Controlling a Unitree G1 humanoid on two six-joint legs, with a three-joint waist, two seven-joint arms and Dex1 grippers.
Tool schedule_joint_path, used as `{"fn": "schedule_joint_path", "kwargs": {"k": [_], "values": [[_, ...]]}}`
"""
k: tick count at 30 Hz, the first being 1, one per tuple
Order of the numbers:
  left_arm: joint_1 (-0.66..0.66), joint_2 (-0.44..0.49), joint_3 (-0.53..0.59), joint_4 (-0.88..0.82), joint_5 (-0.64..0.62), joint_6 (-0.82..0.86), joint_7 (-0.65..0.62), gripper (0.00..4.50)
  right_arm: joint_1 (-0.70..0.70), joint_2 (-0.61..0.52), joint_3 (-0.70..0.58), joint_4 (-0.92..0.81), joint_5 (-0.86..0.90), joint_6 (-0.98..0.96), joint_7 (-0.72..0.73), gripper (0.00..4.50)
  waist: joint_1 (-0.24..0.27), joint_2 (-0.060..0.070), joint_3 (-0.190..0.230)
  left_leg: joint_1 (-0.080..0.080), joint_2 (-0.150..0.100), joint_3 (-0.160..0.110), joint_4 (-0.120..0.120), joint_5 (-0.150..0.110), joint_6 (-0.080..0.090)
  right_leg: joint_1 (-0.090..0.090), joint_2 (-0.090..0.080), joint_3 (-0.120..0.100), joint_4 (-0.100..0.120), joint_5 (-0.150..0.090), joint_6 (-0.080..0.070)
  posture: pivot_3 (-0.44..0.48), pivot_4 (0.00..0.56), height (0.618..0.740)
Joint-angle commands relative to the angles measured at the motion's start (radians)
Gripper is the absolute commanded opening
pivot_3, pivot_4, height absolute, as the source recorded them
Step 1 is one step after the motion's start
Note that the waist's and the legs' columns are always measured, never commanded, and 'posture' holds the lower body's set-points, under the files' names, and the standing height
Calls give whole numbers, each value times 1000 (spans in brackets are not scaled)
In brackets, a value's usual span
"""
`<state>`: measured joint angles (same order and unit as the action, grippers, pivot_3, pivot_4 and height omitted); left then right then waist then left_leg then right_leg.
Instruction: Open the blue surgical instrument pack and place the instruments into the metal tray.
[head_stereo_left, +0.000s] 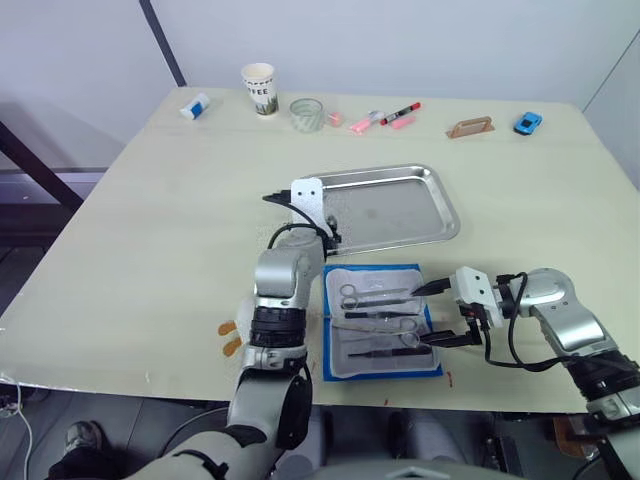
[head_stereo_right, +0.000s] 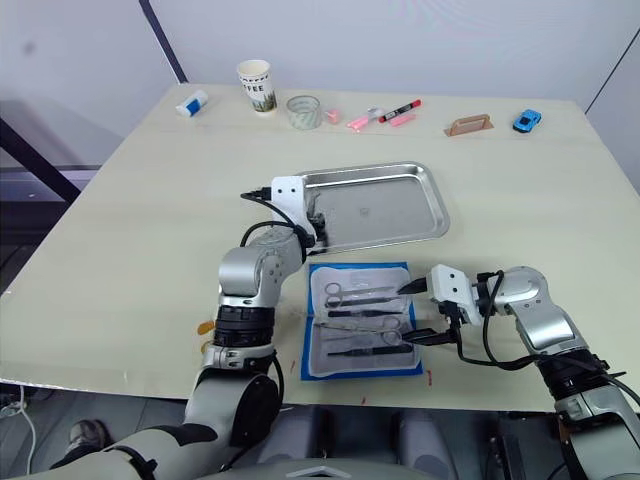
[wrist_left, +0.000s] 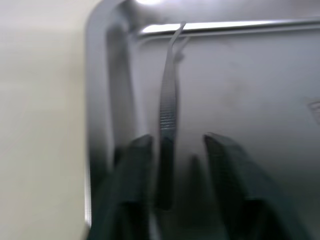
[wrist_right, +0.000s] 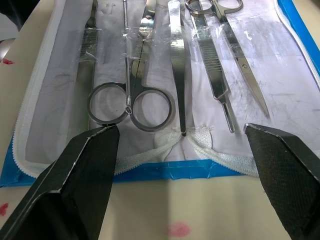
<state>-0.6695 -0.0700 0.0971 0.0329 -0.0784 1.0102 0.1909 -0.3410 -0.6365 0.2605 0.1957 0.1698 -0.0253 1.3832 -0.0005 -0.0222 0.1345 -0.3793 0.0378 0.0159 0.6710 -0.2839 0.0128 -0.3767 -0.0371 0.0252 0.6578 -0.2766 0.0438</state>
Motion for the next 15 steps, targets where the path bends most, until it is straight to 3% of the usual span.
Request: {"fn": "schedule_joint_path", "kwargs": {"k": [1, 7, 9, 11, 15], "values": [[-2, 10, -18, -84, -2, 7, -23, 2581, 36, -12, 61, 35, -39, 26, 34, 4396, 0, 0, 0, 0, 0, 0, 0, 0, 0, 0, 0, 0, 0, 0, 0, 0, 150, 740], [16, 28, -37, -205, -45, 17, -109, 2581, 36, -13, 58, 34, -37, 26, 34, 4396, 1, 0, 0, 0, 0, 0, 0, 0, -1, 0, 0, 0, 0, 0, 0, 0, 150, 740], [27, 75, -36, -283, -146, 26, -253, 2581, 37, -12, 55, 29, -33, 28, 32, 4396, 1, 0, 0, 0, 0, 0, 0, 0, -1, 0, 0, 0, 0, 0, 0, 0, 150, 740], [68, 182, -63, -327, -204, -33, -432, 2581, 38, -5, 47, 24, -20, 37, 28, 4396, -4, 1, 0, 0, 1, 0, 0, 0, -1, 0, 0, 0, 0, 0, 0, 0, 150, 740], [182, 339, -71, -345, -299, -271, -760, 2581, 37, 5, 43, 18, -9, 46, 21, 4396, -11, 2, 0, 1, 2, 0, -2, 2, -3, 0, -1, 0, -1, 0, 0, 0, 150, 740]]}}
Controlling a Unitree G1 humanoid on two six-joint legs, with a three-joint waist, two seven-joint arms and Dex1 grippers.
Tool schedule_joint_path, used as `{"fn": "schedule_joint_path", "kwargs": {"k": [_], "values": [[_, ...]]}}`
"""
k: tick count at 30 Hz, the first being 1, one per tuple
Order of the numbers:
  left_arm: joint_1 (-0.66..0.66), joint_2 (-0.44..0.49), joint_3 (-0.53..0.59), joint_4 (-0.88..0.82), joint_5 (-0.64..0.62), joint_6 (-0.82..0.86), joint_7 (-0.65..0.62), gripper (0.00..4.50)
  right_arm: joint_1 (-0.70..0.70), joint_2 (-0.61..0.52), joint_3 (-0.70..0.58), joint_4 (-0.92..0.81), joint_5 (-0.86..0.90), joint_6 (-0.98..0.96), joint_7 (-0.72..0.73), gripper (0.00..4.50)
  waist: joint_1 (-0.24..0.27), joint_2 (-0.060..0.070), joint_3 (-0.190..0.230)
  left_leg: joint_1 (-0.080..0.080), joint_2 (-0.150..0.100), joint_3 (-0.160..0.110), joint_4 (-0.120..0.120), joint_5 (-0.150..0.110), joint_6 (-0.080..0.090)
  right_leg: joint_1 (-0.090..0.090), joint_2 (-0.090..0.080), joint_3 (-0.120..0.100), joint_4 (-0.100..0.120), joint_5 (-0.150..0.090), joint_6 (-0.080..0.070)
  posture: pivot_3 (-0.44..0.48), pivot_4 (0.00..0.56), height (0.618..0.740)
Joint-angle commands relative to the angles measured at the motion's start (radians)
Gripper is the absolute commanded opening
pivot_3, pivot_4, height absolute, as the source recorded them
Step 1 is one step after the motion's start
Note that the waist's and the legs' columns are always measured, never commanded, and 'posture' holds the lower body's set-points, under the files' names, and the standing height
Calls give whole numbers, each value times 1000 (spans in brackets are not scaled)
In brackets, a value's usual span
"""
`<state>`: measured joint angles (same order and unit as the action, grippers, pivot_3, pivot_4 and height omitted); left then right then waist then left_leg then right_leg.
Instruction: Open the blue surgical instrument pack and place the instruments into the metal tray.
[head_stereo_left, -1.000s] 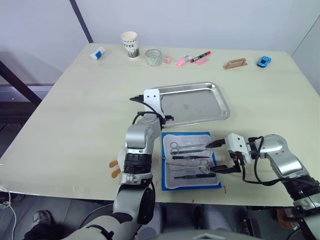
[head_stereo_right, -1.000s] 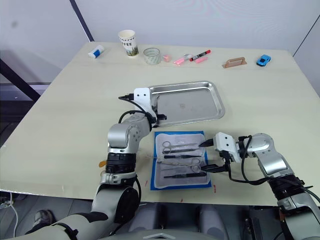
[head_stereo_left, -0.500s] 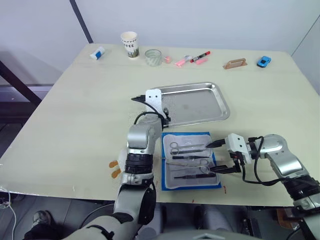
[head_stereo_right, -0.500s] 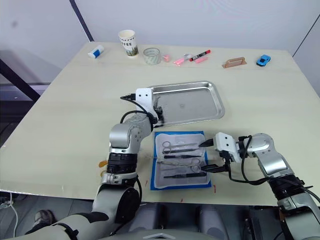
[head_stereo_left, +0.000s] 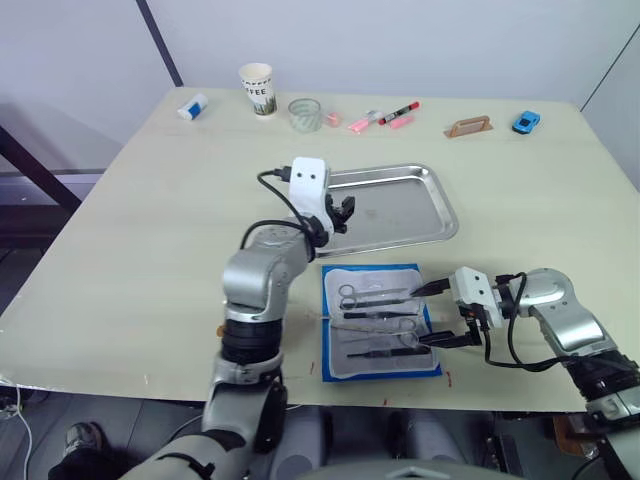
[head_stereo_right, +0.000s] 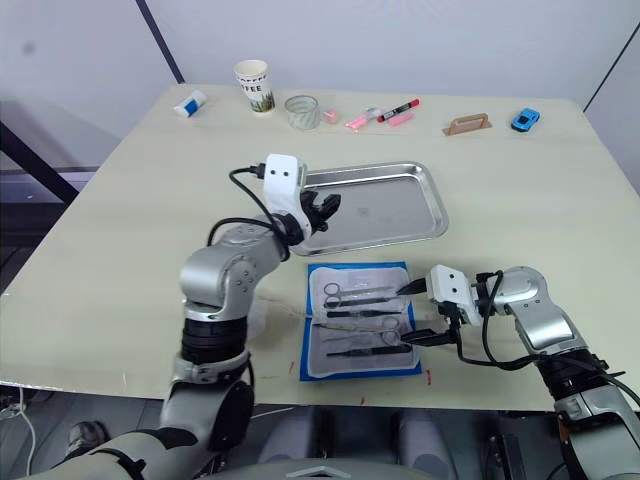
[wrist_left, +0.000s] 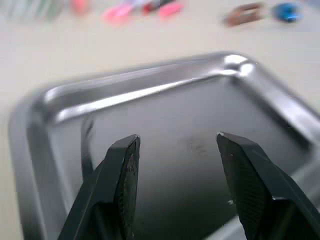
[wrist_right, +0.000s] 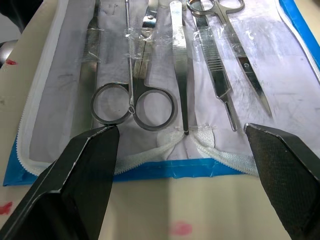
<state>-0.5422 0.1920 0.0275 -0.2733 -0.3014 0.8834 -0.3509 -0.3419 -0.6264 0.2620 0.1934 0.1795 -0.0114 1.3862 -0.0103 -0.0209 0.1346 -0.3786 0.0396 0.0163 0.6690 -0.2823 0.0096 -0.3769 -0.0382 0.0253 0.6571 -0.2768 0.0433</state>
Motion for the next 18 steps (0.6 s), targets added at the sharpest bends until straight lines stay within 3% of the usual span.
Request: {"fn": "schedule_joint_path", "kwargs": {"k": [1, 8, 10, 12, 13, 18], "values": [[75, 140, 5, -42, -120, -151, -319, 2581, 40, -3, 41, 18, -19, 31, 16, 4396, -1, 1, 1, 0, 0, 0, 0, 0, 0, 0, -1, 0, 0, 0, 0, 0, 150, 740], [153, 366, 35, -7, -269, -206, -669, 2581, 49, 3, 35, 14, -15, 25, 7, 4396, -1, 0, 1, 0, 0, -1, 0, -2, 4, 0, -1, -2, 0, 0, 0, 0, 150, 740], [190, 430, 48, -2, -291, -232, -757, 3393, 53, 7, 32, 12, -11, 24, 3, 4396, -2, 1, 1, 0, 0, -1, -1, -2, 4, 0, 0, -2, 0, 0, -1, 0, 150, 740], [227, 474, 67, -2, -311, -250, -815, 3663, 56, 8, 31, 9, -11, 22, 0, 4396, -2, 1, 1, -1, 0, -1, 0, -2, 5, 0, 1, -2, -1, 0, -1, 0, 150, 740], [245, 495, 76, 1, -313, -262, -836, 4322, 57, 8, 30, 8, -10, 21, 0, 4396, -2, 1, 1, -1, 0, -1, 0, -2, 5, 0, 1, -2, -1, 0, -1, 0, 150, 740], [348, 612, 157, 56, -319, -330, -945, 4422, 65, 5, 22, 6, -5, 20, -3, 4396, -1, 2, 2, 0, 1, -1, -1, -3, 5, -1, 1, -2, 0, -1, -1, 0, 150, 740]]}}
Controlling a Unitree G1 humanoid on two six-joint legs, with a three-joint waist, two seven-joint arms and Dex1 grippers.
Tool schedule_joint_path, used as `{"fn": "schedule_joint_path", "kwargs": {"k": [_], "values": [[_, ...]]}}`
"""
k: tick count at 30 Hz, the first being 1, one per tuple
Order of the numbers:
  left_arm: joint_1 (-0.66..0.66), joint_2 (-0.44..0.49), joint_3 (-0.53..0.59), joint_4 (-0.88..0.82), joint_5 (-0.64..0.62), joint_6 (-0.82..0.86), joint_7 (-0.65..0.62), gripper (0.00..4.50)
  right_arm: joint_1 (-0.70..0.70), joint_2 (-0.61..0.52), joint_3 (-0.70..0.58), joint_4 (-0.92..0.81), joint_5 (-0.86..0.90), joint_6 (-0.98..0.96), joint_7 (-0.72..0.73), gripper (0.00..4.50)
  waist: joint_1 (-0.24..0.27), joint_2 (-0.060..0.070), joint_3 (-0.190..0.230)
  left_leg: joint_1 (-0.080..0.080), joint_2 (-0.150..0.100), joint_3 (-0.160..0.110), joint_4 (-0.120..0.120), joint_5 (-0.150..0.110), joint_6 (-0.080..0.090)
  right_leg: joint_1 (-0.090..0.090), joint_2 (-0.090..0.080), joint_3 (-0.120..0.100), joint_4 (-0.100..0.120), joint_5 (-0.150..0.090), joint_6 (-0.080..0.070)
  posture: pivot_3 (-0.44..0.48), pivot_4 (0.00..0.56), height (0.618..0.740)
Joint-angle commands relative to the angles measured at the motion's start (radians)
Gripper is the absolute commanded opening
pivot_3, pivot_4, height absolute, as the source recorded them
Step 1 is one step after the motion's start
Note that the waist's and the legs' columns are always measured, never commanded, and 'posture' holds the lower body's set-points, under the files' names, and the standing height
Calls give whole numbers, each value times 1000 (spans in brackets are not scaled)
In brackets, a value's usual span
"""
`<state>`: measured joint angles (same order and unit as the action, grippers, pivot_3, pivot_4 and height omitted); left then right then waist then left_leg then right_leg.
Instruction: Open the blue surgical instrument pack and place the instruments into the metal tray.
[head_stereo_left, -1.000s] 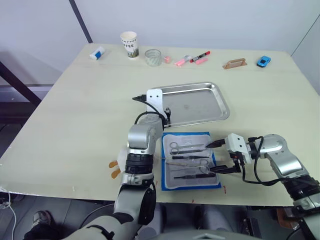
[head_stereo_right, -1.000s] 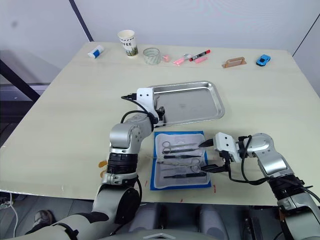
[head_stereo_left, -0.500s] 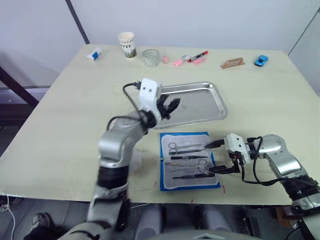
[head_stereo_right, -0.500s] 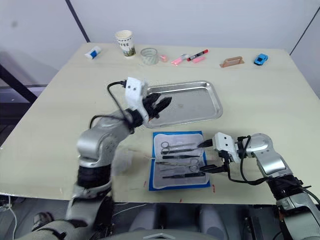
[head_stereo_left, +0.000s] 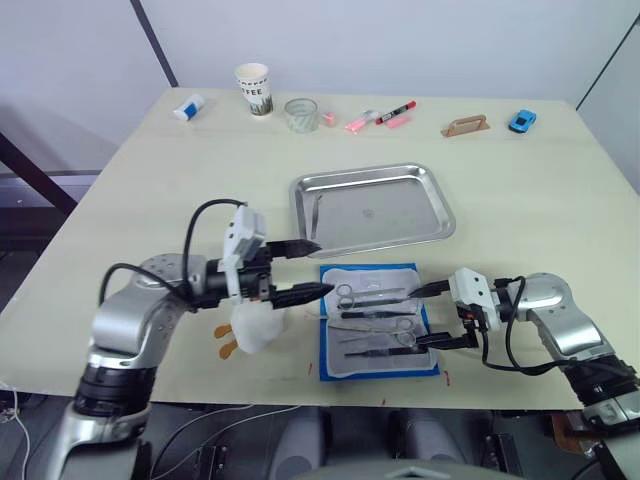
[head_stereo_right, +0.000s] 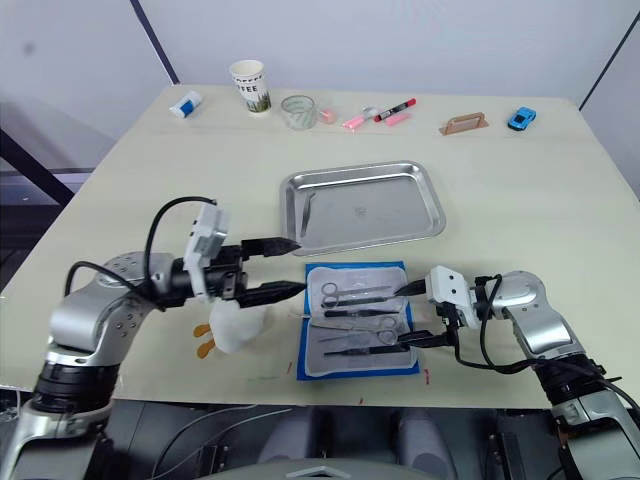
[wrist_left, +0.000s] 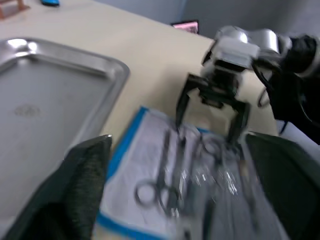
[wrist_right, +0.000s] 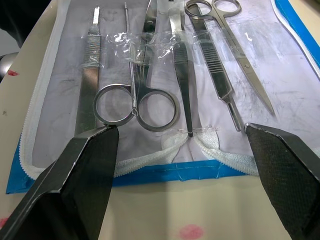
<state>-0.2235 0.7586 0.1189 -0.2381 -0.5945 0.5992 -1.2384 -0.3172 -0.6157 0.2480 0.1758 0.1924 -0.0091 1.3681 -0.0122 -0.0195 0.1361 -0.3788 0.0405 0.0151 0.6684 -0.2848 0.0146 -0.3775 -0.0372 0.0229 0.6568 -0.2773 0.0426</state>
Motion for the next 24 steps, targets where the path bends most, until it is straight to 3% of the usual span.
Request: {"fn": "schedule_joint_path", "kwargs": {"k": [1, 5, 10, 18, 24], "values": [[44, 60, 80, 32, -29, -53, -70, 4422, 41, -6, 33, 22, -15, 20, 15, 4396, 2, 0, 0, 0, 0, 0, 0, 0, 0, 0, 0, 0, 0, 0, 0, 0, 150, 740], [110, 120, 144, 80, -21, -93, -119, 4422, 45, -6, 27, 19, -10, 22, 13, 4396, 2, 1, 1, 0, 1, 0, 0, 0, 0, 0, 0, 0, 0, 0, 0, 0, 150, 740], [109, 162, 142, 114, -9, -125, -158, 4422, 46, -8, 23, 21, -8, 19, 11, 4396, 5, 0, 1, 0, 1, 0, 0, 0, 0, -1, -1, -1, 0, 0, 0, 0, 150, 740], [-21, 146, -30, 28, 61, -88, -75, 4422, 44, -6, 12, 6, -4, 29, -3, 4396, 6, 1, 1, -1, 0, 0, 0, 0, 0, -1, 0, 0, 1, 0, 0, 0, 150, 740], [-174, 59, -217, 1, 222, -15, 118, 4422, 62, -6, 12, -29, -5, 43, -23, 4396, 12, -2, 3, -1, -2, 0, 1, 0, 0, 0, 2, 0, 1, 0, 0, 0, 150, 740]]}}
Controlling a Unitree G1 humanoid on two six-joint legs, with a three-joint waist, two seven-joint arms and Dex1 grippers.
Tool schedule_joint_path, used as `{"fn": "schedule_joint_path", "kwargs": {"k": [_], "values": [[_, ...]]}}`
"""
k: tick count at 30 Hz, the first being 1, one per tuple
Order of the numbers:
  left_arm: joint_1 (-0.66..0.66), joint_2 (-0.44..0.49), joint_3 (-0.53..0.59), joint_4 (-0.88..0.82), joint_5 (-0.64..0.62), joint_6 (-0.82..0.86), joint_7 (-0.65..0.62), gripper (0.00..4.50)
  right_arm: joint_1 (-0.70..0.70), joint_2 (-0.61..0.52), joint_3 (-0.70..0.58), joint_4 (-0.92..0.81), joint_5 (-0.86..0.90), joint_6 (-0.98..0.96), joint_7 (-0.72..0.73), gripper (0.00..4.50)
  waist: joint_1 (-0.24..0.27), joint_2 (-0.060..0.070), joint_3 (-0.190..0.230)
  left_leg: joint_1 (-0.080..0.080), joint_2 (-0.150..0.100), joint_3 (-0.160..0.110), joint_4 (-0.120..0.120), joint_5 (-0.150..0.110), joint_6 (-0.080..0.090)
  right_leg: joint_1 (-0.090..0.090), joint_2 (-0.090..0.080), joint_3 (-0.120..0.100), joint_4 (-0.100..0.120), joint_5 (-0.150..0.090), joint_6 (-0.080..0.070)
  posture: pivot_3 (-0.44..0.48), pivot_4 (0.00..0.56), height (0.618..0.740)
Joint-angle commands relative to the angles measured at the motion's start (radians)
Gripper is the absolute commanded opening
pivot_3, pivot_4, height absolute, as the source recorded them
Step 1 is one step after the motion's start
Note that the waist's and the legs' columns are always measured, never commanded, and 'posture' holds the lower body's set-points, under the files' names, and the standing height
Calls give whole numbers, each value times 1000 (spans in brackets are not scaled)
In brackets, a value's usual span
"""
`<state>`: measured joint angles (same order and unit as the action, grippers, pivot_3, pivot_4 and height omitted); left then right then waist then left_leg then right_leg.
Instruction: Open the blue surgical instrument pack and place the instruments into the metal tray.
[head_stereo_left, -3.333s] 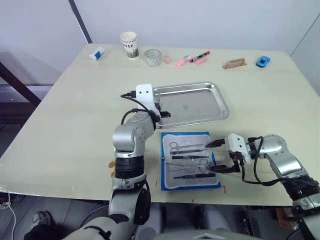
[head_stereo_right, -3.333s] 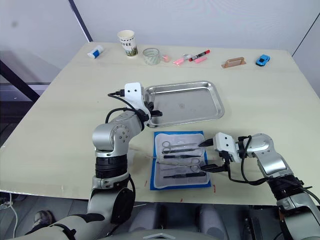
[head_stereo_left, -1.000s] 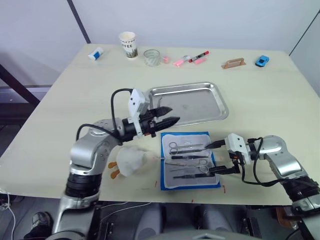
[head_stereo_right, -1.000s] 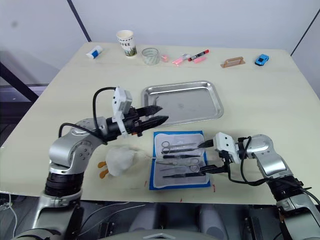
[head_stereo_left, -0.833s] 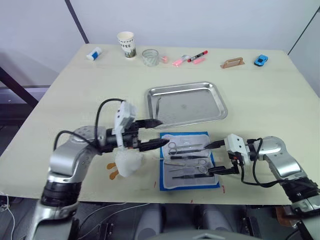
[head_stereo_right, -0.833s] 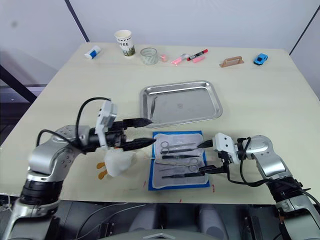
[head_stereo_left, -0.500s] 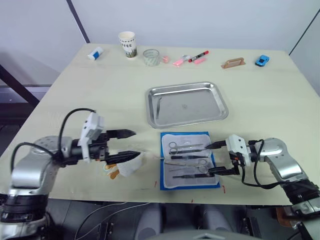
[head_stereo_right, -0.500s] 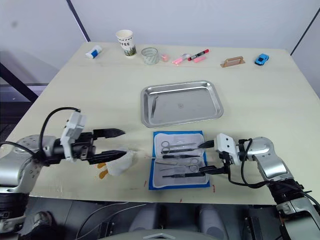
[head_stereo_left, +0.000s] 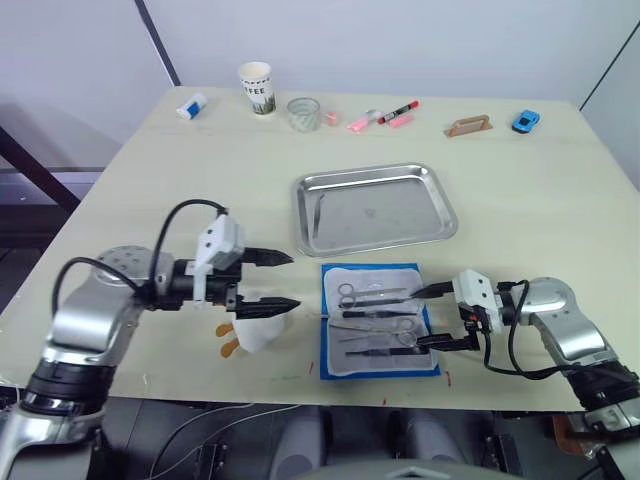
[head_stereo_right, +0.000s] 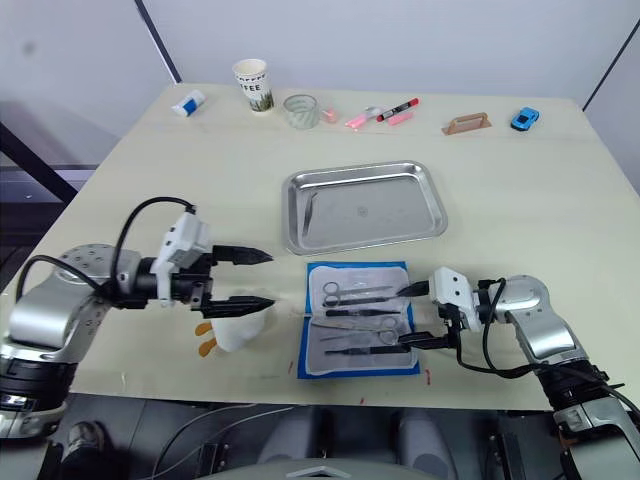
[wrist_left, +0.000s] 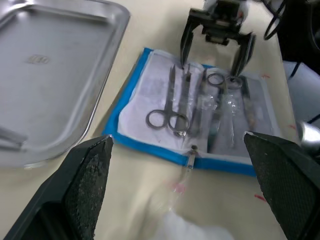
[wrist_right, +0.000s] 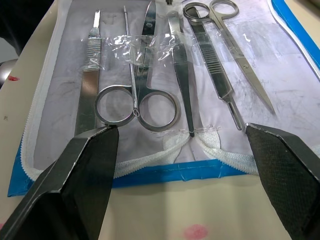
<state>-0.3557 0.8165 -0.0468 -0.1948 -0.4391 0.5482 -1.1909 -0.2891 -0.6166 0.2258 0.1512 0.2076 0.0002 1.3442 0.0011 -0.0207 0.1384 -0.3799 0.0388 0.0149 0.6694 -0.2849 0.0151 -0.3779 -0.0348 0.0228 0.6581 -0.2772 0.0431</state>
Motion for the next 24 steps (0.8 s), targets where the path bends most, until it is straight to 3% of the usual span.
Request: {"fn": "schedule_joint_path", "kwargs": {"k": [1, 6, 9, 24], "values": [[-62, -8, -69, -36, 62, 48, 64, 4422, 35, -5, 36, -8, -21, 36, -1, 4396, -3, 0, 0, 0, 0, 0, 0, 0, 0, 0, 1, 0, 0, 0, 0, 0, 150, 740], [-137, -71, -178, 30, 98, 20, 30, 4422, 50, -6, 45, -36, -19, 57, -10, 4396, -7, 0, 1, 0, 0, 0, 0, 0, 0, 0, 1, 2, -1, 0, 0, 0, 150, 740], [-150, -94, -209, 49, 122, 0, 32, 3208, 49, -3, 49, -42, -21, 64, -16, 4396, -12, 0, 1, 0, 0, 1, 0, 0, 0, -1, 2, 3, -1, 0, 0, 0, 150, 740], [-197, -210, -318, 188, 263, -105, 62, 3208, 56, 0, 53, -52, -25, 66, -35, 4396, -12, 0, 1, 0, 0, 1, 0, 0, 0, 0, 2, 2, 0, 0, 0, 0, 150, 740]]}}
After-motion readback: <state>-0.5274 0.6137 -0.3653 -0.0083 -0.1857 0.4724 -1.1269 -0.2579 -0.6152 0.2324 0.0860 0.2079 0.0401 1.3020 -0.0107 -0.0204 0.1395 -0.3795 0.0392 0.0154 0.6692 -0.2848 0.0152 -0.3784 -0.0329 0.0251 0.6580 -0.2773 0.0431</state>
